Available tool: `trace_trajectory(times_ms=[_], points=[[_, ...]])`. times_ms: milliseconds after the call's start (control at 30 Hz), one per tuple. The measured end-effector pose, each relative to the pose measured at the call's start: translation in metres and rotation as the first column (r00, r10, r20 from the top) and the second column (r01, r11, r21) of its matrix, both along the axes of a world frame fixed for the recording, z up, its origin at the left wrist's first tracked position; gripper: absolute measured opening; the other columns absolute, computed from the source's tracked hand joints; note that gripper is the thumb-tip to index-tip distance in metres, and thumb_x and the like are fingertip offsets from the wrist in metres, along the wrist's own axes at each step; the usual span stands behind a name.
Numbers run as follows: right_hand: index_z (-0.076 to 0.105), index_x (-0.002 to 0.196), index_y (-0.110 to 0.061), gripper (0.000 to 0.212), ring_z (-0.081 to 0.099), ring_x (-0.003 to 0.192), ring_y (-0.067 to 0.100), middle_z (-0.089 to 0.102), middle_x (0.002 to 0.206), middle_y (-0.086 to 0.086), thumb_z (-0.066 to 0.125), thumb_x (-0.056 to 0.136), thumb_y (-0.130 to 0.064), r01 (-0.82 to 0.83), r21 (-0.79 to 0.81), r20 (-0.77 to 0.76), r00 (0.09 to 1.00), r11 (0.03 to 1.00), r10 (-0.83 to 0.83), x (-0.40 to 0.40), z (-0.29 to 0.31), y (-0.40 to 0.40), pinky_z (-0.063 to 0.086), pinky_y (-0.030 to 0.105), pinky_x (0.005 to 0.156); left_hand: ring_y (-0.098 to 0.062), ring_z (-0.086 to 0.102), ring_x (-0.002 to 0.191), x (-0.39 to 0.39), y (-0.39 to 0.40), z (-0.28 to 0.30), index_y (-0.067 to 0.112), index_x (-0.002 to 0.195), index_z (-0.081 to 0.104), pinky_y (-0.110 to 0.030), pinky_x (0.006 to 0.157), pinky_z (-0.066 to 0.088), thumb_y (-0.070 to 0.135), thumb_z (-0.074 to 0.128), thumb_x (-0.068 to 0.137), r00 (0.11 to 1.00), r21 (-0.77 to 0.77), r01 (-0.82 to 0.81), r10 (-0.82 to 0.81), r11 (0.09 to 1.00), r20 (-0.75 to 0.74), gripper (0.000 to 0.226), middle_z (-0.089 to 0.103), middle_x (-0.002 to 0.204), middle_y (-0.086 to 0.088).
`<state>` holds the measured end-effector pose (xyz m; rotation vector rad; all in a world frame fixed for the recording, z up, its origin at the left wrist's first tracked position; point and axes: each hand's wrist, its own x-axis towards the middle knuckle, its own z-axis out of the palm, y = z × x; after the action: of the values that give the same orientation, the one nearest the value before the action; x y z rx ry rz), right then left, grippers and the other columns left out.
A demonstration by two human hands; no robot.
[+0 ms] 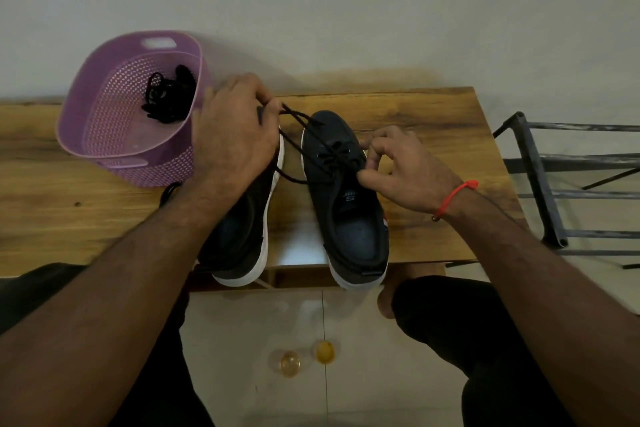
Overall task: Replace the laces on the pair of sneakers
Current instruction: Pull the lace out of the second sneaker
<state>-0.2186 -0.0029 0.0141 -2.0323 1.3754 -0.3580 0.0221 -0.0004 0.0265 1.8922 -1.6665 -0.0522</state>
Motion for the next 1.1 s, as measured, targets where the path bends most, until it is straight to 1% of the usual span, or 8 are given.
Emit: trace_trajectory(times_ms=[133, 267, 467, 667, 733, 800, 900, 1100], points=[[0.057, 0.074, -0.025, 0.016, 0.035, 0.133, 0.021, 0.051, 0.134, 0.0, 0.07, 0.082, -0.029, -0.004, 0.0, 0.001, 1.0, 1.0, 0.004, 0.001, -0.002, 0.0, 0.03, 0.036, 0.103, -0.029, 0.034, 0.13, -0.012, 0.01, -0.004, 0.04, 0.126, 0.06, -0.045, 0.098, 0.028, 0.043, 0.063, 0.092, 0.969, 0.161, 0.19, -0.212, 0.968, 0.126, 0.034, 0.042, 0.15, 0.008], [0.058, 0.075, -0.026, 0.014, 0.035, 0.132, 0.021, 0.051, 0.135, -0.001, 0.069, 0.082, -0.031, -0.004, -0.019, -0.024, 1.0, 1.0, 0.004, 0.0, -0.003, -0.001, 0.03, 0.034, 0.1, -0.03, 0.02, 0.138, -0.033, 0.022, -0.012, 0.049, 0.13, 0.059, -0.052, 0.103, 0.024, 0.054, 0.062, 0.09, 0.808, 0.291, 0.445, -0.52, 0.847, 0.277, 0.04, 0.025, 0.163, 0.007], [0.056, 0.078, -0.027, 0.015, 0.036, 0.132, 0.021, 0.051, 0.135, -0.001, 0.07, 0.083, -0.03, -0.004, -0.007, -0.014, 1.0, 1.0, 0.004, 0.0, -0.004, -0.001, 0.03, 0.034, 0.1, -0.025, 0.024, 0.14, -0.035, 0.017, -0.012, 0.038, 0.107, 0.066, -0.052, 0.104, 0.024, 0.057, 0.056, 0.091, 0.837, 0.299, 0.358, -0.446, 0.884, 0.317, 0.027, 0.04, 0.152, 0.013], [0.055, 0.077, -0.027, 0.016, 0.037, 0.131, 0.021, 0.051, 0.133, -0.002, 0.07, 0.083, -0.029, -0.007, 0.007, 0.004, 1.0, 1.0, 0.007, 0.0, -0.004, -0.002, 0.031, 0.035, 0.102, -0.032, 0.04, 0.124, 0.001, 0.005, -0.002, 0.025, 0.113, 0.062, -0.049, 0.094, 0.03, 0.047, 0.051, 0.1, 0.949, 0.045, -0.044, 0.028, 0.998, 0.313, 0.027, 0.054, 0.135, 0.003], [0.055, 0.076, -0.027, 0.016, 0.038, 0.13, 0.022, 0.052, 0.131, -0.002, 0.07, 0.083, -0.029, -0.007, 0.011, 0.009, 1.0, 1.0, 0.006, 0.001, -0.004, -0.002, 0.032, 0.036, 0.102, -0.031, 0.037, 0.129, 0.001, 0.005, -0.003, 0.028, 0.119, 0.06, -0.049, 0.097, 0.028, 0.043, 0.057, 0.097, 0.968, 0.07, -0.015, -0.003, 0.997, 0.249, 0.027, 0.049, 0.143, 0.003], [0.054, 0.075, -0.028, 0.017, 0.039, 0.129, 0.022, 0.052, 0.13, -0.002, 0.07, 0.082, -0.029, -0.005, 0.012, 0.016, 1.0, 1.0, 0.005, 0.002, -0.004, -0.002, 0.034, 0.039, 0.103, -0.03, 0.03, 0.136, -0.012, 0.012, -0.006, 0.036, 0.13, 0.055, -0.051, 0.102, 0.027, 0.044, 0.063, 0.092, 0.957, 0.161, 0.152, -0.186, 0.975, 0.221, 0.04, 0.036, 0.155, 0.004], [0.054, 0.076, -0.028, 0.016, 0.04, 0.126, 0.022, 0.053, 0.128, -0.002, 0.069, 0.081, -0.03, -0.004, 0.007, 0.011, 1.0, 1.0, 0.004, 0.002, -0.005, -0.002, 0.036, 0.039, 0.101, -0.03, 0.018, 0.144, -0.033, 0.021, -0.016, 0.041, 0.13, 0.058, -0.056, 0.108, 0.023, 0.048, 0.062, 0.093, 0.818, 0.315, 0.383, -0.477, 0.868, 0.322, 0.039, 0.02, 0.165, 0.006], [0.054, 0.077, -0.027, 0.016, 0.04, 0.125, 0.019, 0.053, 0.126, -0.005, 0.068, 0.082, -0.032, 0.0, 0.004, 0.003, 1.0, 1.0, 0.0, 0.0, -0.007, -0.002, 0.032, 0.033, 0.095, -0.027, 0.03, 0.14, -0.028, 0.015, -0.008, 0.035, 0.108, 0.068, -0.056, 0.104, 0.027, 0.049, 0.061, 0.093, 0.853, 0.247, 0.288, -0.365, 0.925, 0.373, 0.021, 0.035, 0.158, 0.011]])
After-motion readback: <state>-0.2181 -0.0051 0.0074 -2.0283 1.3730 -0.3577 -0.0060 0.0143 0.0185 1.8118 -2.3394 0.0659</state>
